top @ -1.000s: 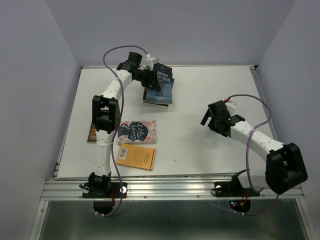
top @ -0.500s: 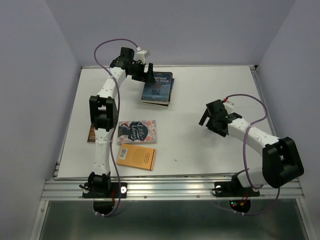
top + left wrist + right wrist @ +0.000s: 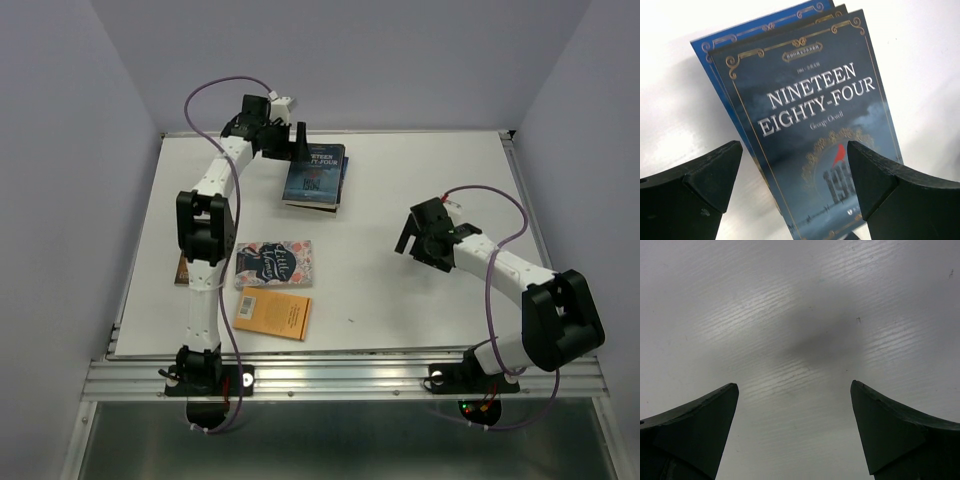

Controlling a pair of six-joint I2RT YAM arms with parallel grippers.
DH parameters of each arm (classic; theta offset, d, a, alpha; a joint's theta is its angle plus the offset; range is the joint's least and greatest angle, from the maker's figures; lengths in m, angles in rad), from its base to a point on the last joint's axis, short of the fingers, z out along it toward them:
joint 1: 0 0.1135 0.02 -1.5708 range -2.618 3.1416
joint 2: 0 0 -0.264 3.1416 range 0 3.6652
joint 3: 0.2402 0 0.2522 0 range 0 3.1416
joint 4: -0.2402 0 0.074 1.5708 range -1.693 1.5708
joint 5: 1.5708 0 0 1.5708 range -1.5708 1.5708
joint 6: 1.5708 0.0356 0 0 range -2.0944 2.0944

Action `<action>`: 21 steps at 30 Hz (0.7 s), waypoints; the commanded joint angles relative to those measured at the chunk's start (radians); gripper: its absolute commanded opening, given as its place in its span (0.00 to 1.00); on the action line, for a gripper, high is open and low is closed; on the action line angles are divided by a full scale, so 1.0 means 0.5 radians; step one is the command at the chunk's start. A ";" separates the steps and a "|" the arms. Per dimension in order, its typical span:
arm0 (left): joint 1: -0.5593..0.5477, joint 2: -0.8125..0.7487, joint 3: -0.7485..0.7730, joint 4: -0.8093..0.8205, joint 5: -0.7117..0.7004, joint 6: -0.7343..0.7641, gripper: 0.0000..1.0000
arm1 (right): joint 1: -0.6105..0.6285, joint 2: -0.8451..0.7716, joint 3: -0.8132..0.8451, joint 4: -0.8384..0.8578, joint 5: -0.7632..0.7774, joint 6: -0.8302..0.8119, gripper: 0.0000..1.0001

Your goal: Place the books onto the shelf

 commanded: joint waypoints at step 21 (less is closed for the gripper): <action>0.012 -1.875 -2.197 0.624 -1.208 -1.028 0.99 | 0.037 -0.187 -0.121 0.343 -0.543 -0.517 1.00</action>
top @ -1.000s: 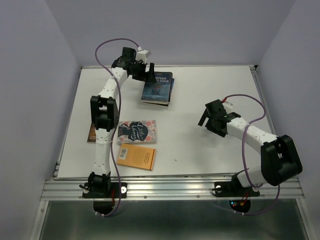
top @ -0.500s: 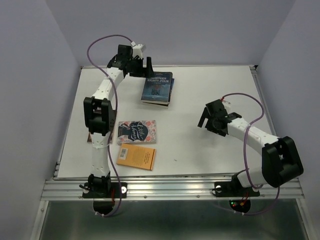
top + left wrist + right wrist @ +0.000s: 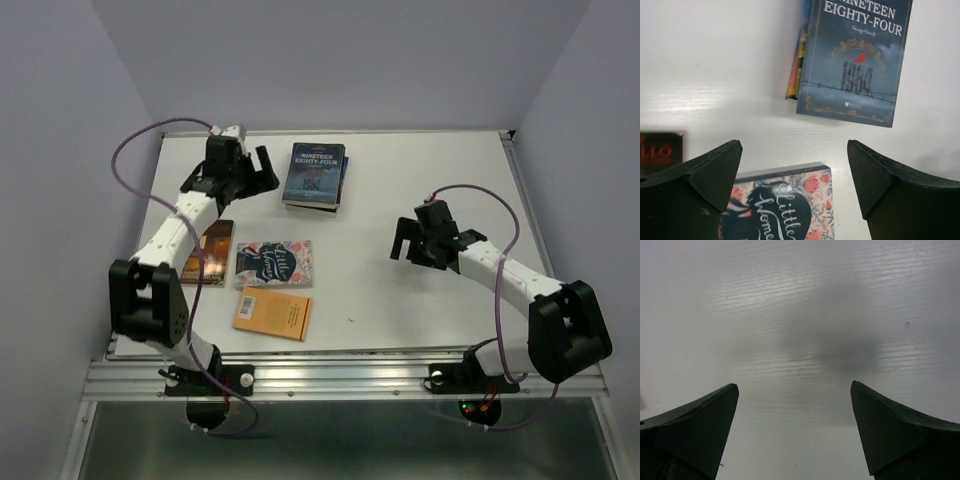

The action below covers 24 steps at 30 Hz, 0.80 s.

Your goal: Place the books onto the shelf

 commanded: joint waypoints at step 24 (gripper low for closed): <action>-0.110 -0.655 -1.573 0.328 -0.437 -0.908 0.99 | 0.053 -0.057 -0.158 0.246 -0.258 -0.145 1.00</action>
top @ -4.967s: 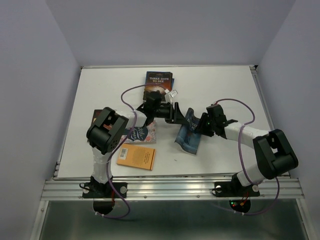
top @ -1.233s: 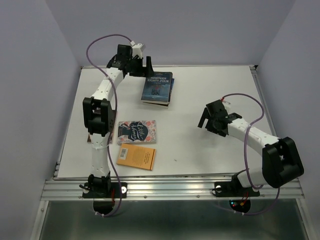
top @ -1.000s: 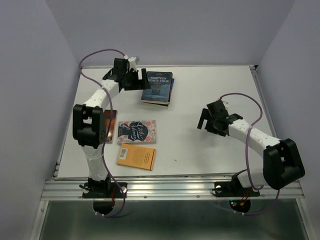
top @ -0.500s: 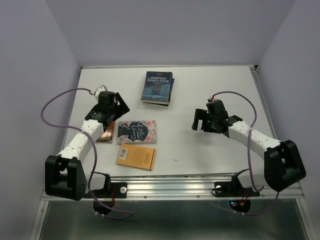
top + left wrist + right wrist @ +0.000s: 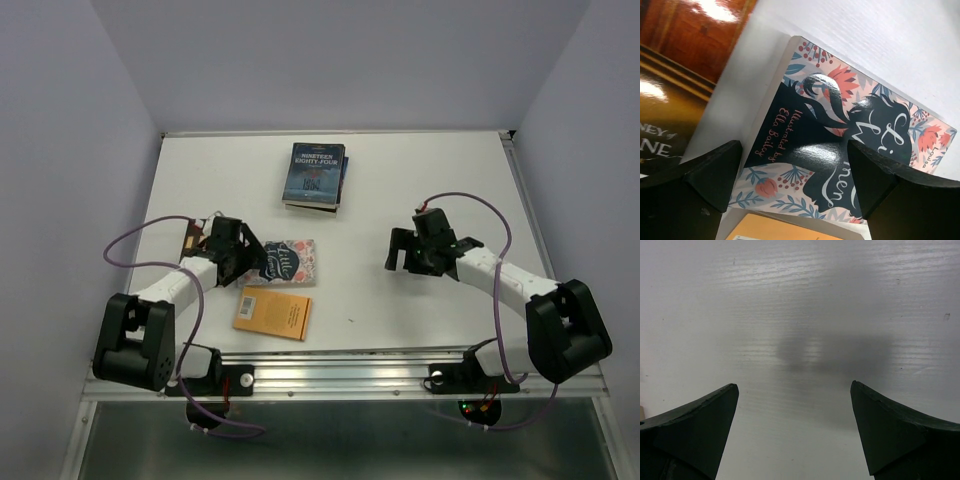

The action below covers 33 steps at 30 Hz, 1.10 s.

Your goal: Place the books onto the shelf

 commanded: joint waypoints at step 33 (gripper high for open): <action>-0.896 0.357 0.892 -0.072 0.104 0.615 0.99 | 0.013 -0.222 -0.088 -0.099 0.427 0.515 1.00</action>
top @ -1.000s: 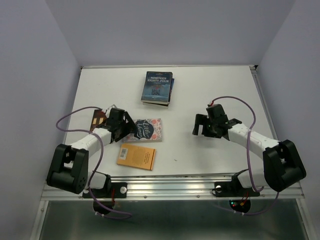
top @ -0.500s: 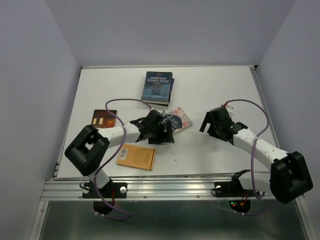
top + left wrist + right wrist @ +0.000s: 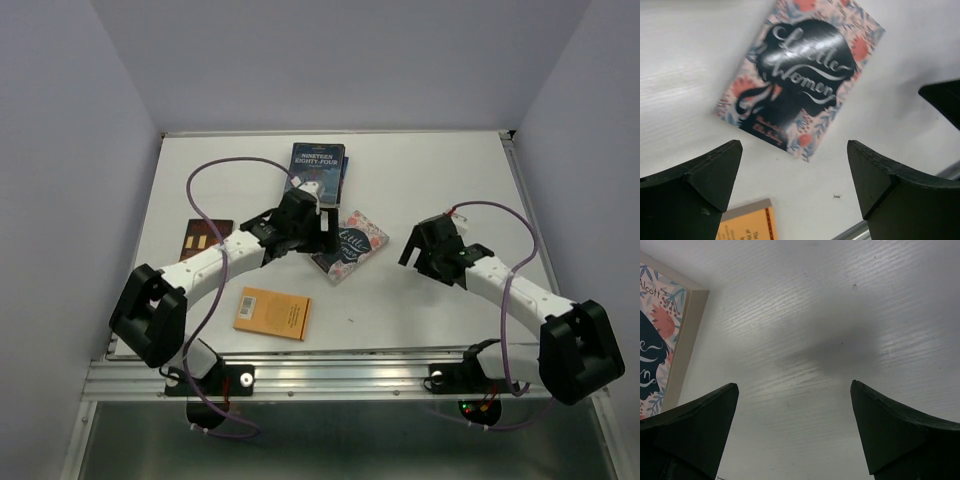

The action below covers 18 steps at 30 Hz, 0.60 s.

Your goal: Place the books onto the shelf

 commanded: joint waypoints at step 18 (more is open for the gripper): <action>0.317 0.778 0.295 0.296 0.238 0.214 0.84 | 0.013 0.337 -0.005 0.598 -0.730 -0.090 1.00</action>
